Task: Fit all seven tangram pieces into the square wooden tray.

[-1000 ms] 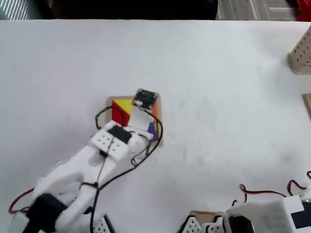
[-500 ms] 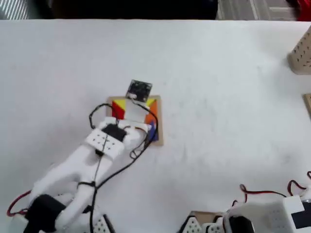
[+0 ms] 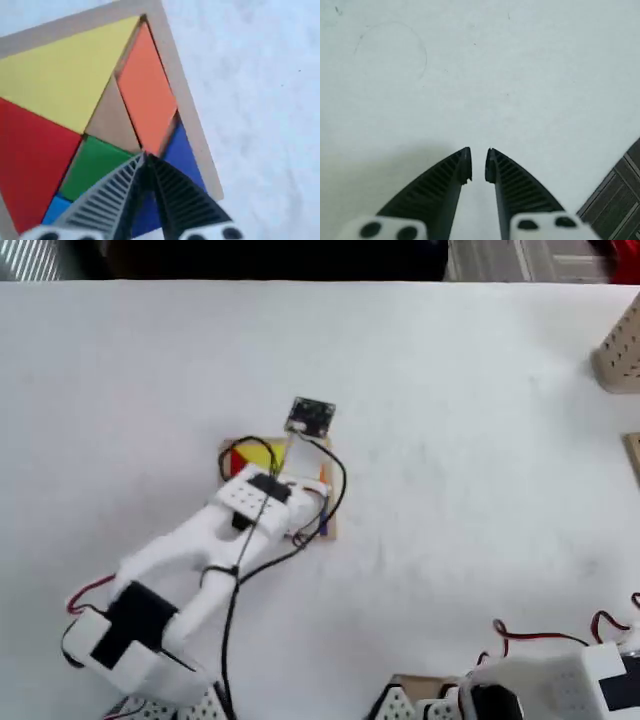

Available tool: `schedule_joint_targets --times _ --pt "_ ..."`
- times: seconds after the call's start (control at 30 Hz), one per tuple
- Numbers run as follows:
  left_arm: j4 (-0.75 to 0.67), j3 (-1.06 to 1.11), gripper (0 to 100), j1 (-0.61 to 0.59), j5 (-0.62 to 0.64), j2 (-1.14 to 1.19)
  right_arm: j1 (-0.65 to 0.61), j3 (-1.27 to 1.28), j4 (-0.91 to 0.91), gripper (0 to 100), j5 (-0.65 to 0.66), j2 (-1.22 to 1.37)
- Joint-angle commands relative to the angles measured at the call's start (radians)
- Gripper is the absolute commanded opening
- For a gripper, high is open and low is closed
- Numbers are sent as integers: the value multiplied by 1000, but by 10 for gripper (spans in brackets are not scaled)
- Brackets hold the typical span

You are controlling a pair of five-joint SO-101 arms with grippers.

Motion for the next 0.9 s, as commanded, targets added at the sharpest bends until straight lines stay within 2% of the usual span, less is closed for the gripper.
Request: schedule_joint_targets --times 0.0,0.27,0.37,0.5,0.7,0.87 --pt "-17 -77 23 13 12 24 -10 -8 -16 63 9 -8" --pt "-11 -91 23 -27 12 -108 -12 -8 -16 63 9 -8" --pt "41 -66 23 -15 12 -182 -12 -8 -16 63 9 -8" --pt "106 9 23 45 11 -275 -13 -8 -16 63 9 -8" --pt "97 178 23 151 14 -340 -13 -8 -16 63 9 -8" --pt "95 201 23 145 61 -340 -13 -8 -16 63 9 -8"
